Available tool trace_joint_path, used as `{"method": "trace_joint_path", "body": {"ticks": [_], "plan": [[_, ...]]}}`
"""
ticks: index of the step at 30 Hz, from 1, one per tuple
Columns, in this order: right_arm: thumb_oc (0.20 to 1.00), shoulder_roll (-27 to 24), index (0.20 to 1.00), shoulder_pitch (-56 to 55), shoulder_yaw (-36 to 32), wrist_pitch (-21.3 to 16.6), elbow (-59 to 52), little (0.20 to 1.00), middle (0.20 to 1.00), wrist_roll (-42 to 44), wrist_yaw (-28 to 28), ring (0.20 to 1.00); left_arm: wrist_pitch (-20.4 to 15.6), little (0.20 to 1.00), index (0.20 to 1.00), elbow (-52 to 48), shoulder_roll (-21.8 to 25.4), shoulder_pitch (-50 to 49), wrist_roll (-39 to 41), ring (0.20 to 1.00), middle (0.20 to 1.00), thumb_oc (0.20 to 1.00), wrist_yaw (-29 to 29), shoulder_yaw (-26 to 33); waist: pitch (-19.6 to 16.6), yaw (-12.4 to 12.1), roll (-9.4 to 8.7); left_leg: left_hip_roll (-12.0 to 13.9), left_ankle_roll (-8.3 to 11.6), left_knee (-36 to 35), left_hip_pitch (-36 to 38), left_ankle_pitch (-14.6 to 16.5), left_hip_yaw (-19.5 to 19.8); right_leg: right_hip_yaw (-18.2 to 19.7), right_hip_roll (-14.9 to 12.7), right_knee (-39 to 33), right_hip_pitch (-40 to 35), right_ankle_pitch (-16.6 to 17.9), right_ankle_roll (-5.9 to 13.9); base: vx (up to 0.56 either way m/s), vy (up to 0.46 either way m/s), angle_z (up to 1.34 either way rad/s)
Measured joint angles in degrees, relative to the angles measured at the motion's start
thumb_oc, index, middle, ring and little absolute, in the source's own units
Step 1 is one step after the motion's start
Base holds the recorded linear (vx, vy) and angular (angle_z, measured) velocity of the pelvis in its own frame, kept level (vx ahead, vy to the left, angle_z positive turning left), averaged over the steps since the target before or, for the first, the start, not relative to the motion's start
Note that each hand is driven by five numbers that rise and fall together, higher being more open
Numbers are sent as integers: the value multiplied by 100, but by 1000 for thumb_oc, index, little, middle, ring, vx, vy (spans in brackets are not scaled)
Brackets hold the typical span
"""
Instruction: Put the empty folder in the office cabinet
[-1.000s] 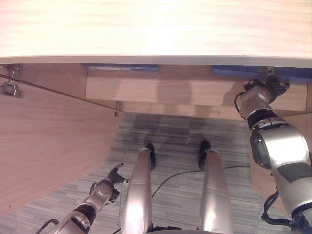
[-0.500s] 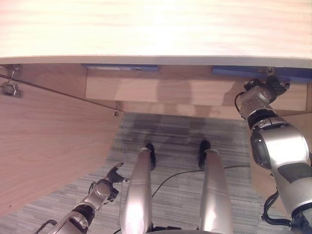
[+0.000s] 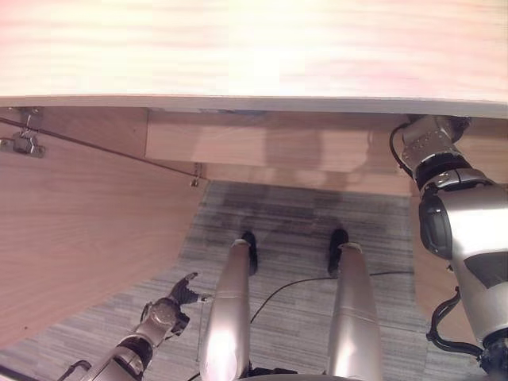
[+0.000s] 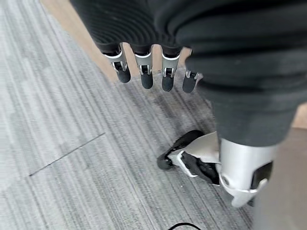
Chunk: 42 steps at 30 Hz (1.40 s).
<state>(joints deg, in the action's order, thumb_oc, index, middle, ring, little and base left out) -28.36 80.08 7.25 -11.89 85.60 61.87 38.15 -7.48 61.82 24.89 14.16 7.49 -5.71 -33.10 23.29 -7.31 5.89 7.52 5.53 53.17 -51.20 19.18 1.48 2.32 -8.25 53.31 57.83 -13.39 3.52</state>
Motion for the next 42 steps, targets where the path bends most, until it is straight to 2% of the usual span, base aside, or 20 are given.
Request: {"method": "trace_joint_path", "body": {"ticks": [7,14,16,28,34,35,36,38,39,40,41,42], "plan": [[1000,207,1000,-275,1,-49,-1,1000,1000,-78,-248,1000,-1,1000,1000,97,-22,12,1,1000,1000,1000,-18,3,-1,-17,3,0,0,-120,184,-24,-17,2,-1,-69,-155,-10,-32,0,0,0],[1000,494,1000,-1144,-113,-351,-256,1000,1000,-241,-414,1000,8,1000,1000,96,-154,26,-1,1000,1000,1000,-56,52,-35,12,3,-2,9,-565,588,-166,-11,-98,-15,-537,-617,88,-50,0,3,1],[1000,671,1000,-1417,-146,-540,-338,1000,1000,-240,-433,1000,7,1000,1000,84,-221,25,-1,1000,1000,1000,-56,177,-118,49,-27,-2,1,-675,661,-182,-7,-132,-25,-639,-707,92,-42,0,0,0],[1000,915,1000,-2224,-359,-637,-706,1000,1000,-231,-590,1000,62,1000,1000,100,-238,-76,-2,1000,1000,1000,-36,400,-204,55,-124,-7,12,-924,1014,-224,10,-160,-50,-783,-1023,62,-67,1,3,1],[1000,1039,1000,-2736,-588,-661,-750,1000,1000,-204,-864,1000,91,1000,1000,79,-236,-245,-124,1000,1000,1000,18,407,-225,44,-119,-15,13,-1308,1415,-343,-48,-189,-78,-1087,-1390,120,-50,-15,5,0],[1000,1043,1000,-2941,-614,-674,-937,1000,1000,-172,-953,1000,117,1000,1000,-293,-204,-363,-121,1000,1000,1000,60,462,-235,43,-126,-17,21,-1464,1519,-368,-51,-268,-103,-1169,-1472,124,23,16,6,5],[1000,1066,1000,-3081,-710,-672,-950,1000,1000,-160,-997,1000,110,1000,1000,-544,-196,-453,-109,1000,1000,1000,88,556,-235,28,-119,-36,72,-1570,1620,-436,-40,-241,-122,-1240,-1572,133,-46,-87,23,7],[1000,1127,1000,-3423,-887,-564,-951,1000,1000,21,-1097,1000,138,1000,1000,-1310,-10,-706,2,1000,1000,1000,202,609,-244,-51,-105,-55,127,-1765,1848,-550,-31,-275,-126,-1374,-1745,239,-33,8,0,3],[1000,1148,1000,-3630,-1044,-379,-941,1000,1000,43,-1127,1000,274,1000,1000,-2589,421,-1125,226,1000,1000,1000,382,592,-245,-102,-81,-45,170,-1965,1952,-586,-35,-347,-144,-1460,-1837,218,-37,1,9,19],[1000,1132,1000,-3979,-1112,-166,-781,1000,1000,122,-1135,1000,84,1000,1000,-3607,859,-1403,456,1000,1000,1000,629,584,-297,-190,34,-140,170,-2108,2065,-712,59,-389,-211,-1529,-1944,254,-30,-85,34,27],[1000,1140,1000,-4210,-1163,-27,-634,1000,1000,190,-1098,1000,84,1000,1000,-3888,957,-1424,603,1000,1000,1000,724,630,-360,-250,181,-150,187,-2244,2146,-756,108,-474,-227,-1641,-2050,279,-31,17,9,25],[1000,1185,1000,-4419,-1163,106,-632,1000,1000,216,-1118,1000,172,1000,1000,-4247,1219,-1539,739,1000,1000,1000,791,624,-361,-287,250,-152,195,-2341,2263,-789,86,-489,-230,-1697,-2146,298,-31,25,3,6]]}}
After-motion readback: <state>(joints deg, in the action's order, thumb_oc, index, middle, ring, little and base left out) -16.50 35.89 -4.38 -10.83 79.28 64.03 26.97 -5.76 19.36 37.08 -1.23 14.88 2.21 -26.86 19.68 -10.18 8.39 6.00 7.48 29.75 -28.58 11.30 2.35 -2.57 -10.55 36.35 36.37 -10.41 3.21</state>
